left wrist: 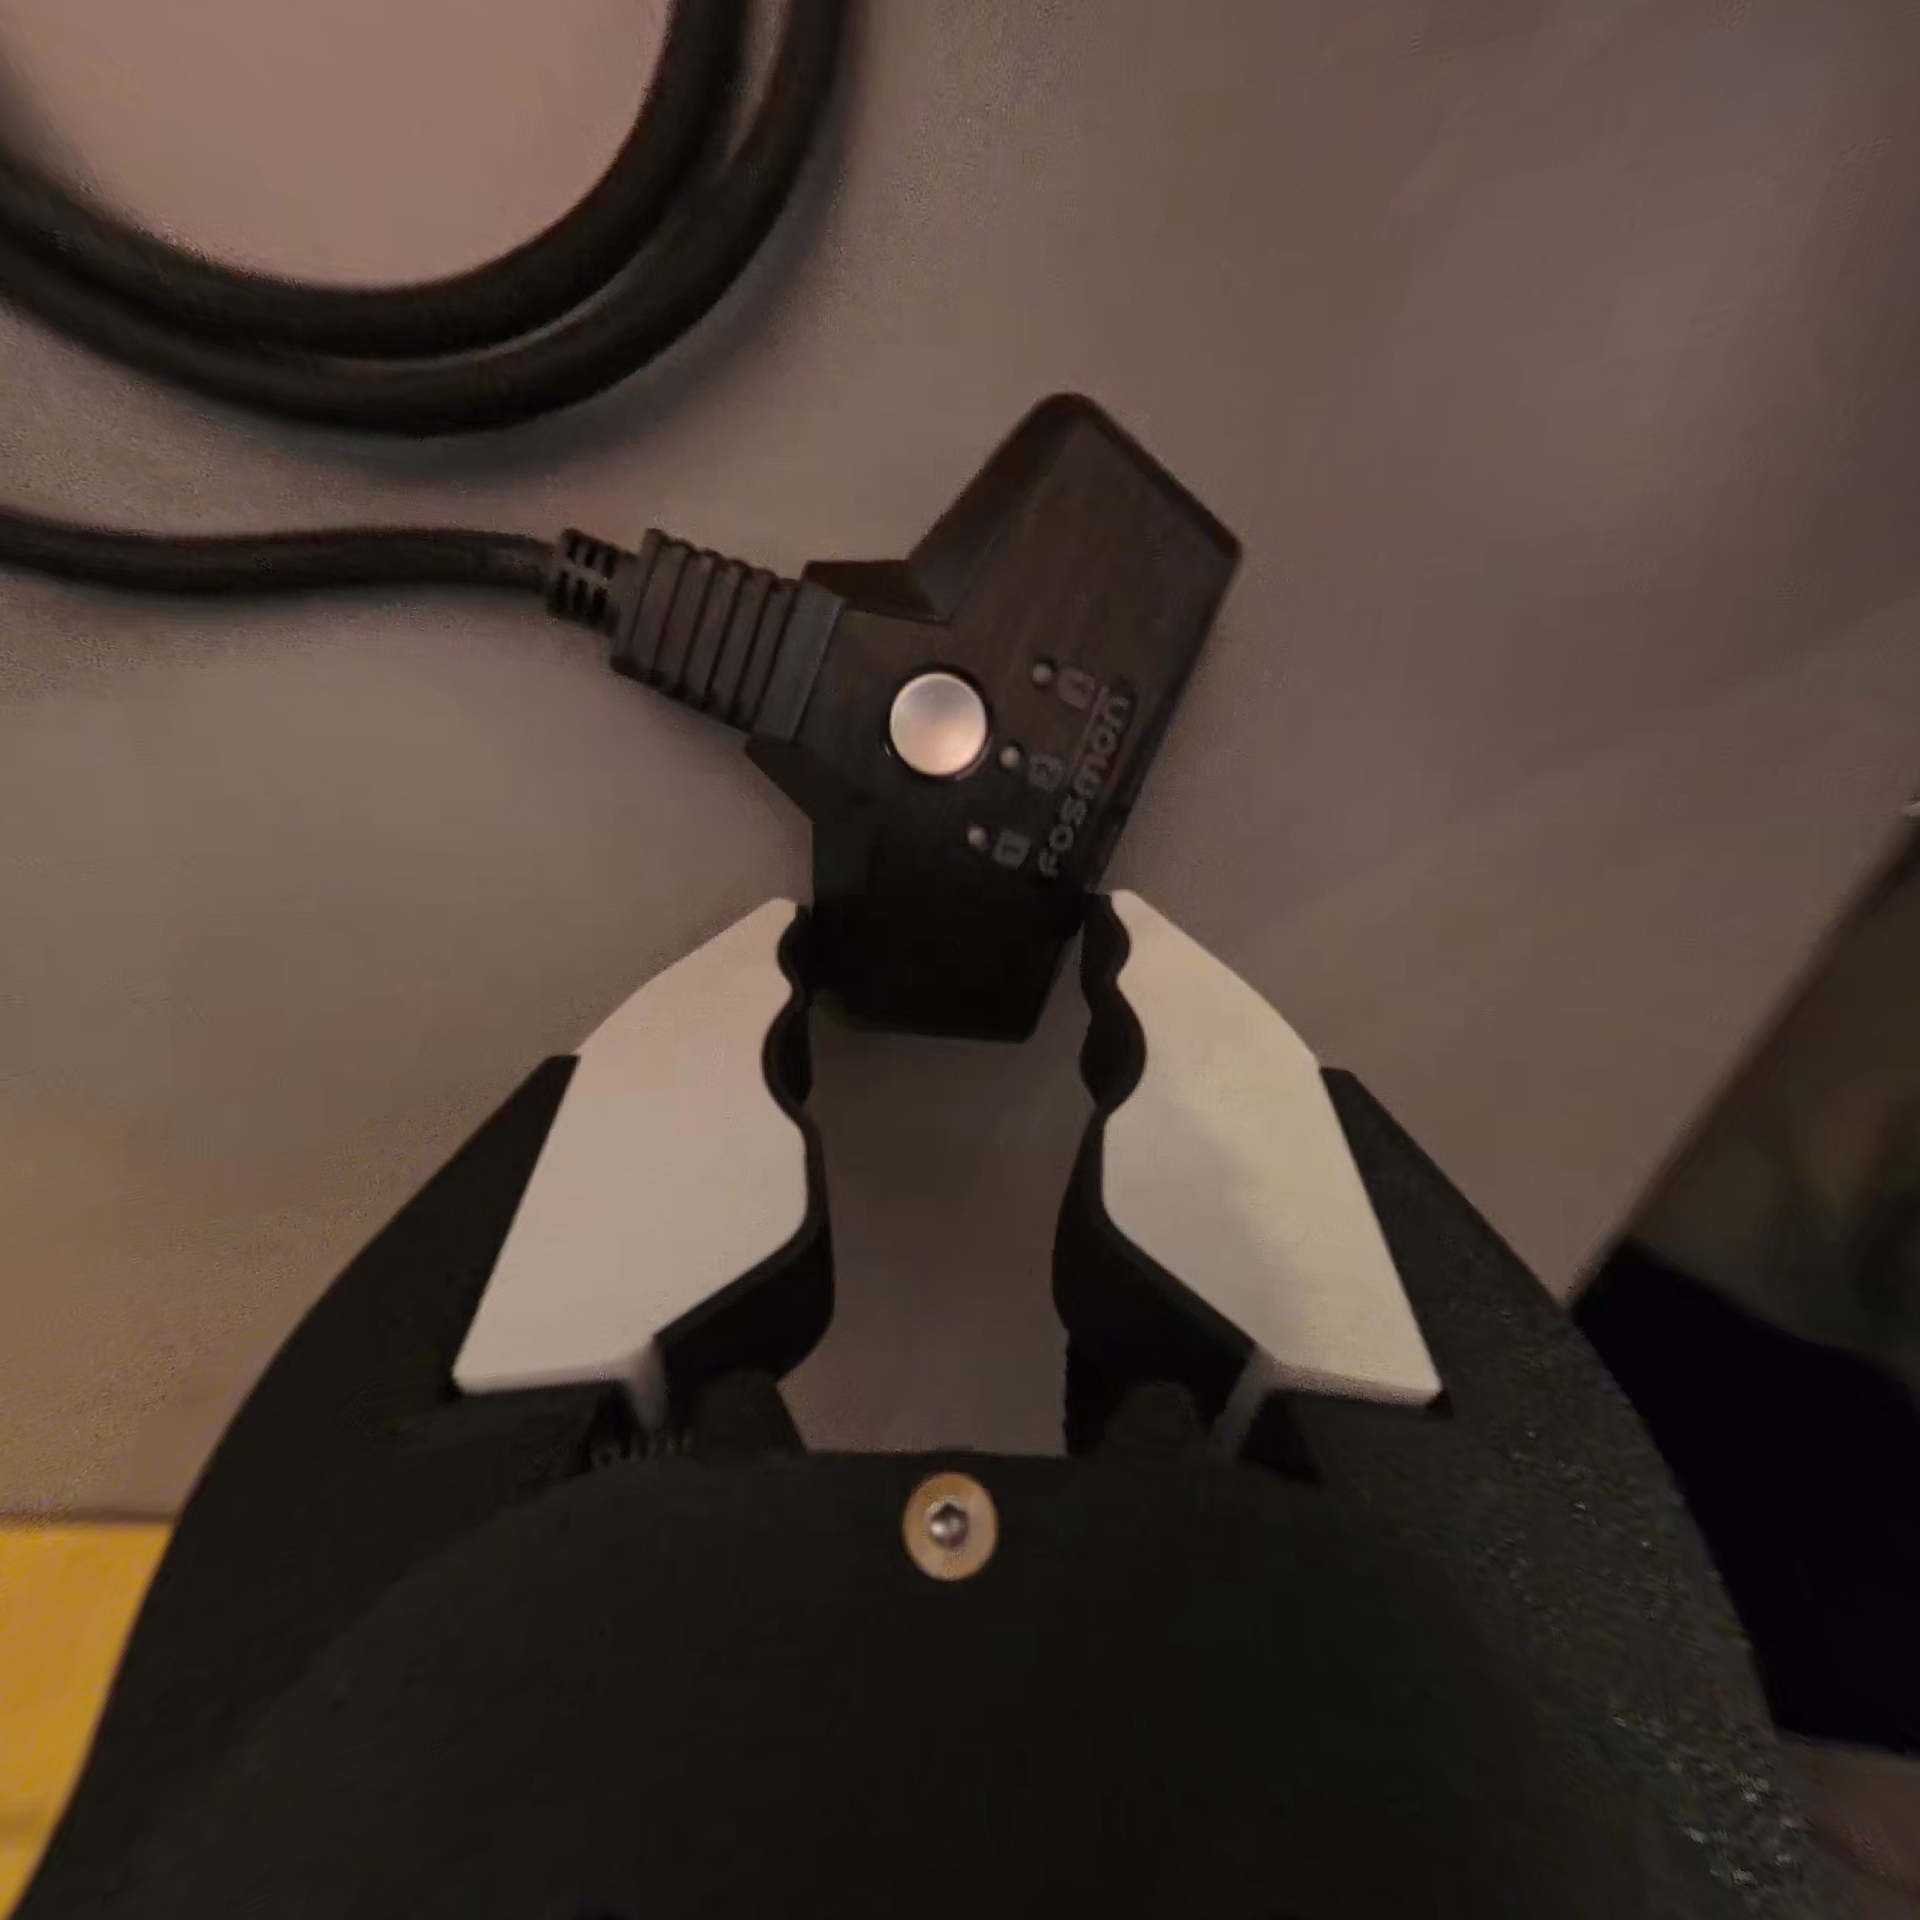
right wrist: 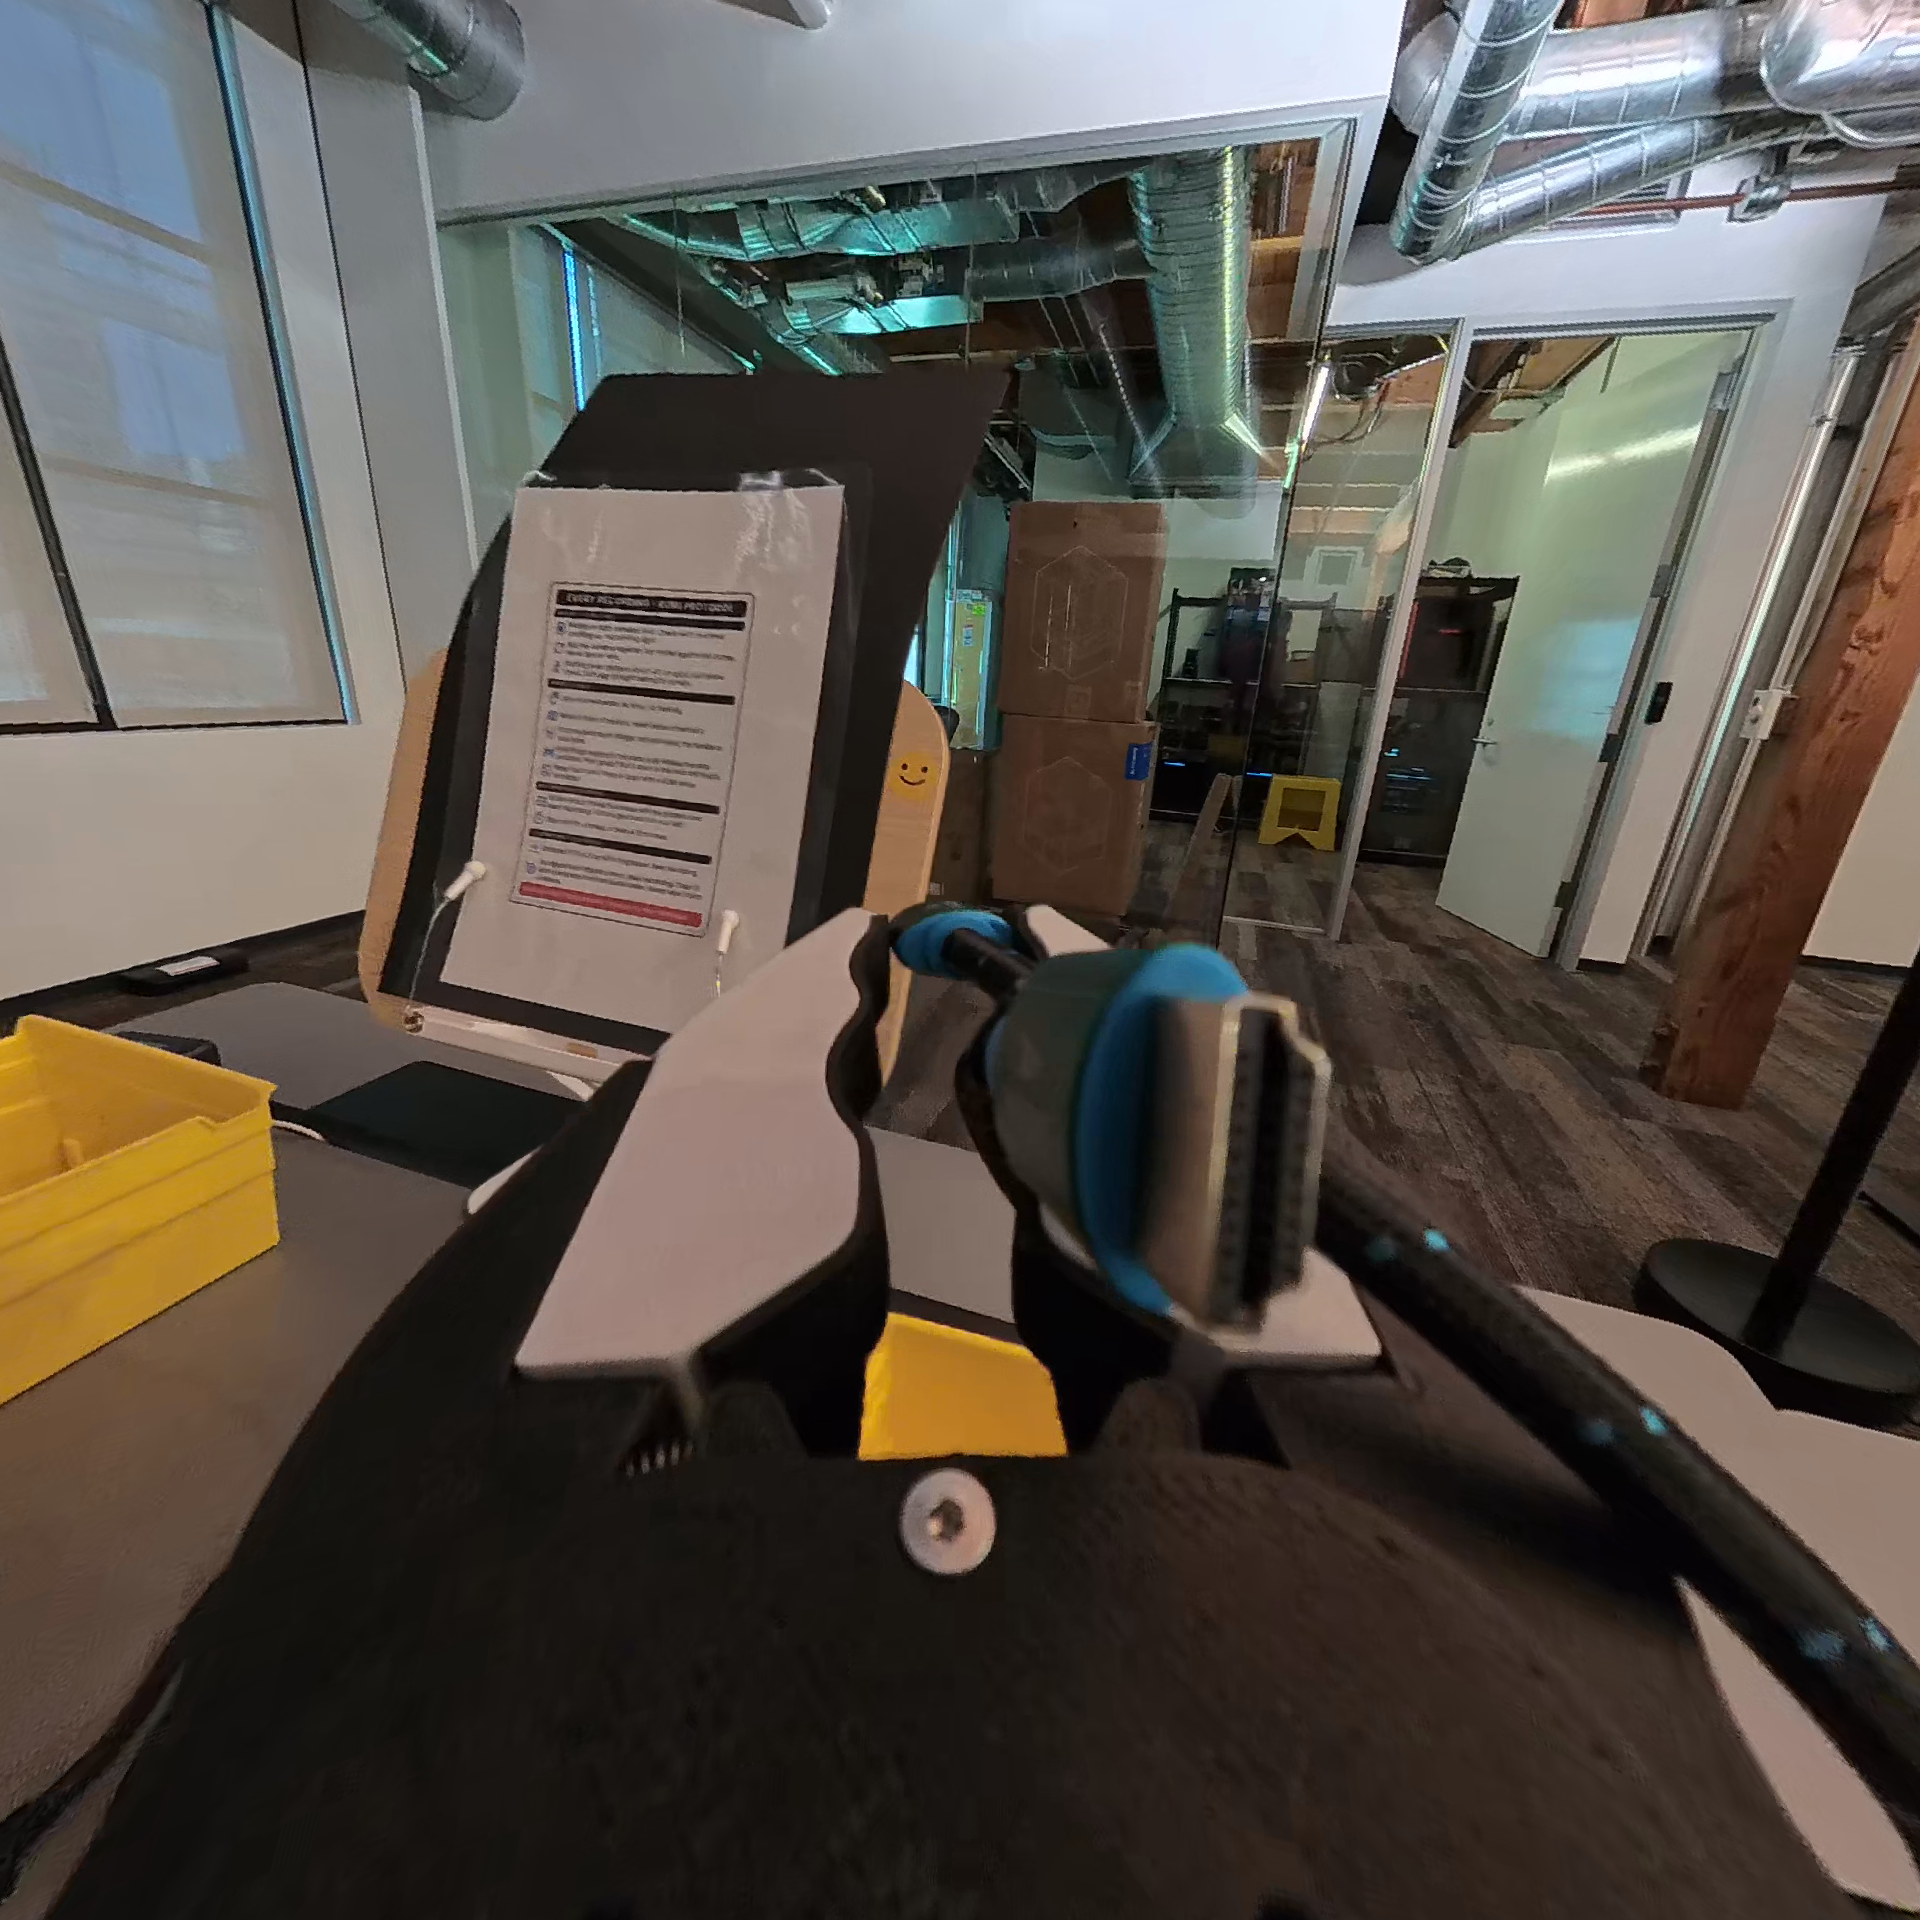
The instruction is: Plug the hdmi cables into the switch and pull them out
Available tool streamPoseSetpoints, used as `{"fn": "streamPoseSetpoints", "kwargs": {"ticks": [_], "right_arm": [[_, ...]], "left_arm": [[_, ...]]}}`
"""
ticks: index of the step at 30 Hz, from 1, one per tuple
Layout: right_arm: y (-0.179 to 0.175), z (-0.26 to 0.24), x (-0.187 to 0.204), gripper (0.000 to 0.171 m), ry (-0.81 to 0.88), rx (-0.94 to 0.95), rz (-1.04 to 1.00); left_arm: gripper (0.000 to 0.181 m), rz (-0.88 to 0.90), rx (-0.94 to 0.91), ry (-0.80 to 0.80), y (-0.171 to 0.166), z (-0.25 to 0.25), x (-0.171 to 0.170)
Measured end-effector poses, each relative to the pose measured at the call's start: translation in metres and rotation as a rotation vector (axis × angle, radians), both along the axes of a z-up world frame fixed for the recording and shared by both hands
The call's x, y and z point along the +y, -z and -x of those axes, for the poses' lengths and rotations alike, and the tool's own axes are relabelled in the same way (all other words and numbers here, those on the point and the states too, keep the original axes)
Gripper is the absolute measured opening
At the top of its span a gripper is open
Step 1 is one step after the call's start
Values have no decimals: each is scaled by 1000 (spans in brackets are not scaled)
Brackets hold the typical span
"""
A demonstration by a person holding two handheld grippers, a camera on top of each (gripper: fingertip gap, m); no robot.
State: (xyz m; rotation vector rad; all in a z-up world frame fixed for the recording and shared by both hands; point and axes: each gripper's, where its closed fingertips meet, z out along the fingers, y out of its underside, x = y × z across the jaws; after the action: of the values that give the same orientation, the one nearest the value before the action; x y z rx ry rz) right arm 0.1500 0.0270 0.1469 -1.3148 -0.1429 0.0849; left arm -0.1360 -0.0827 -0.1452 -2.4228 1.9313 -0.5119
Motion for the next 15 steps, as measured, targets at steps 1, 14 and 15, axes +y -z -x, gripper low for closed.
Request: {"fn": "streamPoseSetpoints", "kwargs": {"ticks": [1, 14, 15], "right_arm": [[-1, 3, -1, 23, -7, -6, -4], [-17, 10, -16, 23, -19, -57, -61], [-18, 9, -16, 23, -21, -50, -65]], "left_arm": [[47, 80, -50, -64, -7, -6, -8], [58, -240, -121, 31, -16, -12, -4], [61, -286, -122, 27, -17, -13, 0]]}}
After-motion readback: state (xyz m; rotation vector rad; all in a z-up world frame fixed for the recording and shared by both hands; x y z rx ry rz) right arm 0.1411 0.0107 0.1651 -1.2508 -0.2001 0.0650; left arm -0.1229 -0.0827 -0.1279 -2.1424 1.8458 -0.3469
